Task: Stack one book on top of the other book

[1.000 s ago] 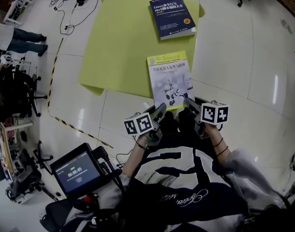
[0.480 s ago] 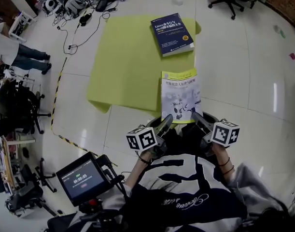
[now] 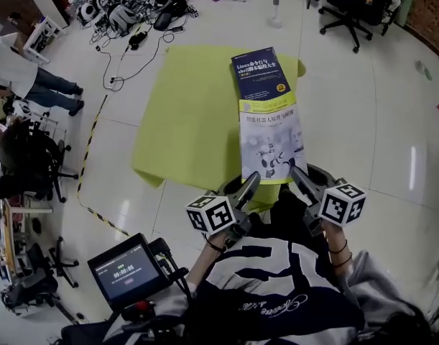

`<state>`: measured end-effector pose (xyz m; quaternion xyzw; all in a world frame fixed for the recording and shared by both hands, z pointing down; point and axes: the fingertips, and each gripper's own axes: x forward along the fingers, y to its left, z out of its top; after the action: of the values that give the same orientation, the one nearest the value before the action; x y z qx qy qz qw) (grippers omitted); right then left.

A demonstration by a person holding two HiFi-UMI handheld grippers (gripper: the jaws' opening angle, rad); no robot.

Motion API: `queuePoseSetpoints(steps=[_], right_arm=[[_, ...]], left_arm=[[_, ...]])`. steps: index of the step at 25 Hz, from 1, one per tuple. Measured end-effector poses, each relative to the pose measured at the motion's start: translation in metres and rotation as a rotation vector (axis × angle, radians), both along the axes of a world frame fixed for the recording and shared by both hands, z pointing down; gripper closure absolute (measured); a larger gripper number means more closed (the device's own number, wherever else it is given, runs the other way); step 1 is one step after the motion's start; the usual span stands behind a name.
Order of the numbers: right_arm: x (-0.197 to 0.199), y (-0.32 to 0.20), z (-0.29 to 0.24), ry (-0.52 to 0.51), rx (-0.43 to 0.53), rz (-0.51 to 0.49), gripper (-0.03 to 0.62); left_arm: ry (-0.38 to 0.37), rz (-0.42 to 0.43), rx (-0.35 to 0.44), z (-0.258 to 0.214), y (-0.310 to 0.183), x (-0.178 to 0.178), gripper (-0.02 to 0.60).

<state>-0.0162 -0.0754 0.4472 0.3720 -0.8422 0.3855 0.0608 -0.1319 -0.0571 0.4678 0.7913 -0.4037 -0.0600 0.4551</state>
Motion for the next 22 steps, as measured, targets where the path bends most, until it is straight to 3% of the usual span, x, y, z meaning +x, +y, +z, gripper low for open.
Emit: queuePoseSetpoints(steps=[7,13,17,22], right_arm=[[0.010,-0.159,0.033,0.021,0.030,-0.161,0.491],[0.000,-0.266,0.061,0.053,0.025,-0.305,0.488],[-0.011,-0.303,0.089,0.107,0.009,-0.352,0.487],[-0.004,-0.313,0.126,0.141,-0.052,-0.360,0.491]], left_arm=[[-0.026,-0.176,-0.004,0.031,-0.140,0.014,0.456],[-0.029,-0.315,-0.060,0.060,-0.231,0.011,0.456],[-0.033,-0.365,-0.126,0.089,-0.261,0.005,0.457],[-0.072,-0.381,-0.229,0.126,-0.266,0.010,0.460]])
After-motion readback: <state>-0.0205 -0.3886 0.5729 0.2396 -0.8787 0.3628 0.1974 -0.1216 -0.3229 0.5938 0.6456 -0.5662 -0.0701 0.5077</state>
